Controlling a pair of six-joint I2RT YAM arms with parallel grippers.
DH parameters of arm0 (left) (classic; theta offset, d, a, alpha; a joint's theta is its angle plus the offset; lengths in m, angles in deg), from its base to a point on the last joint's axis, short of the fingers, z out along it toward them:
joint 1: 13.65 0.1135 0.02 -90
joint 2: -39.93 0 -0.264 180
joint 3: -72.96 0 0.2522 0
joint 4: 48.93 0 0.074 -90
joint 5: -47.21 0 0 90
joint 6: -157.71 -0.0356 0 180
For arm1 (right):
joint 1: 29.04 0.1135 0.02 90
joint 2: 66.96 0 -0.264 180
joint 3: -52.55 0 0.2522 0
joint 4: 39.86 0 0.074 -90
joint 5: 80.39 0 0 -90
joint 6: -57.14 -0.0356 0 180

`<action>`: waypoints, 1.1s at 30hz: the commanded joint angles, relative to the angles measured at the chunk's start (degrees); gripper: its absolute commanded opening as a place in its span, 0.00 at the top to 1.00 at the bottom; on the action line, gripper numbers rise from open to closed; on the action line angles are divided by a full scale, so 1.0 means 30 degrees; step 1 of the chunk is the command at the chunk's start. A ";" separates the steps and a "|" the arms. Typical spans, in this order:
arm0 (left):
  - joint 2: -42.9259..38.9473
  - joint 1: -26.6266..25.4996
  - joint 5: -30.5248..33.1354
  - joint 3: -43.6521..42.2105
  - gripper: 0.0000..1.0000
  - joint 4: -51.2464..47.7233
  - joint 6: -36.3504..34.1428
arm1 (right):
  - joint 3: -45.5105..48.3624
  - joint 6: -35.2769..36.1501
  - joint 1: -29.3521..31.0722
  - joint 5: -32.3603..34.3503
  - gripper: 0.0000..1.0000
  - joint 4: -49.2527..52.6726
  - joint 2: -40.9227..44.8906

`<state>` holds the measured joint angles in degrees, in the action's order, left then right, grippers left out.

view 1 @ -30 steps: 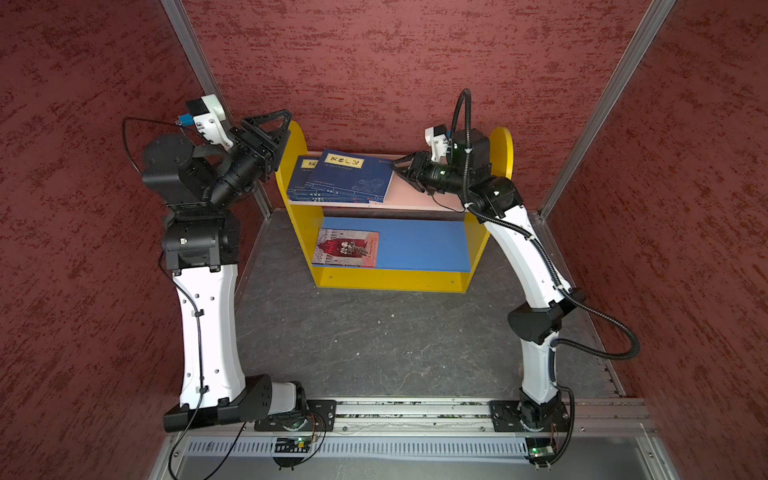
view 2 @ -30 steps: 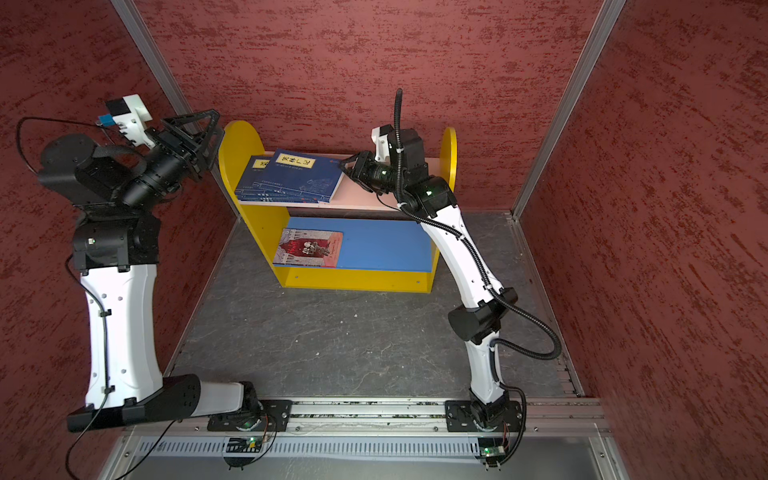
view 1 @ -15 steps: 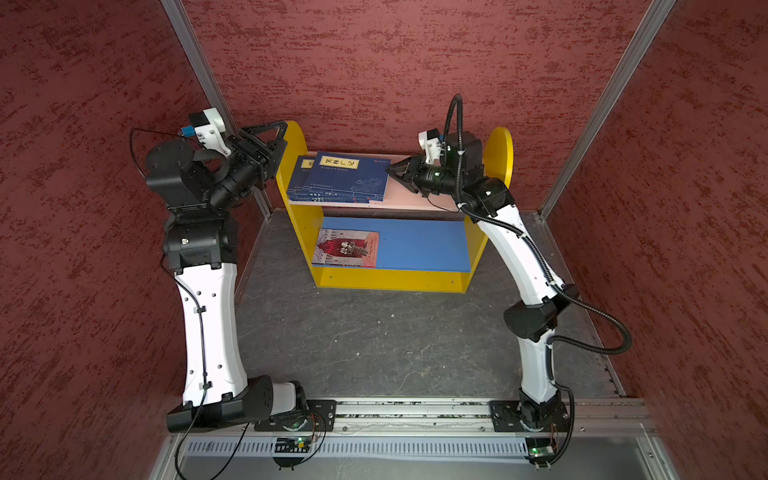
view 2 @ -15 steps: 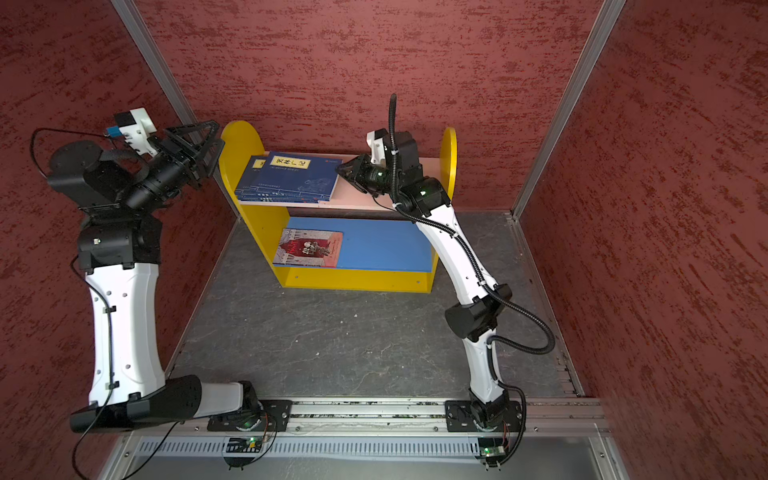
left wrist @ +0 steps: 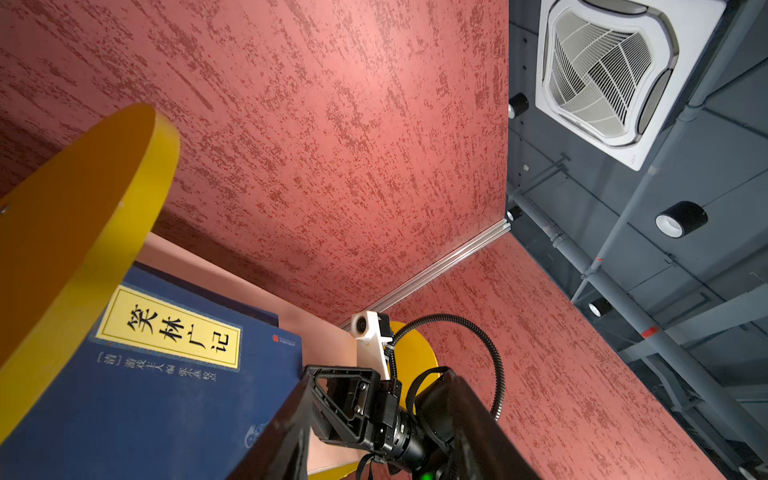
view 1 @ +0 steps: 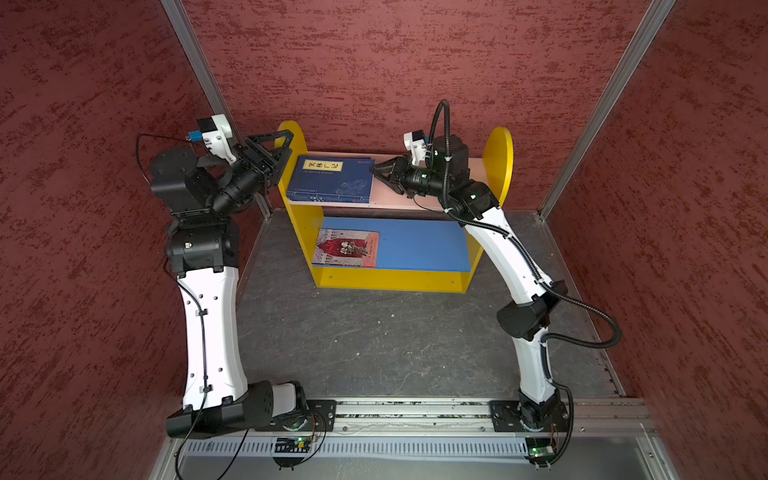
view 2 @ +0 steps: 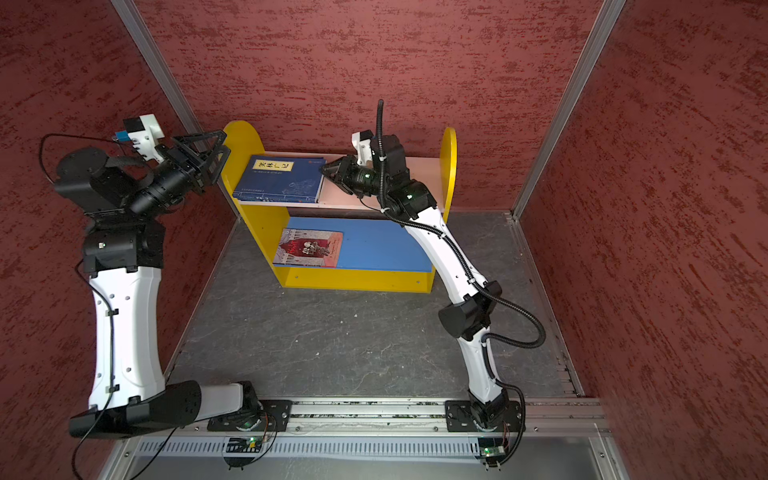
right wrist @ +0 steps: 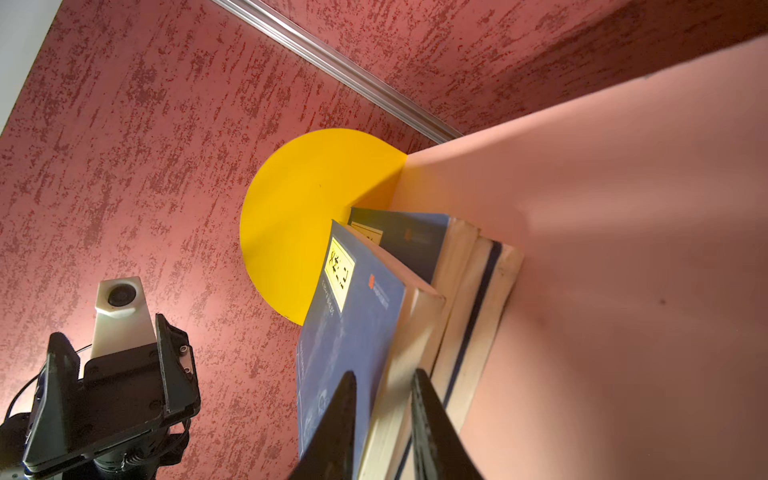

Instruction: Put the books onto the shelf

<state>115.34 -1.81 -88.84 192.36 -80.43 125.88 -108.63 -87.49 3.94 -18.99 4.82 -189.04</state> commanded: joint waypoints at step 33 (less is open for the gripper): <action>-0.3293 -0.3083 -0.0969 -0.5545 0.60 -0.5376 -1.3147 | -0.0696 0.4677 0.1695 0.1934 0.76 0.4932 0.3098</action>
<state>105.60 -10.22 -94.82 175.53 -99.53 86.93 -110.81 -74.53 8.96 -13.16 19.38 -180.06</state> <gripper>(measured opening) 0.404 0.238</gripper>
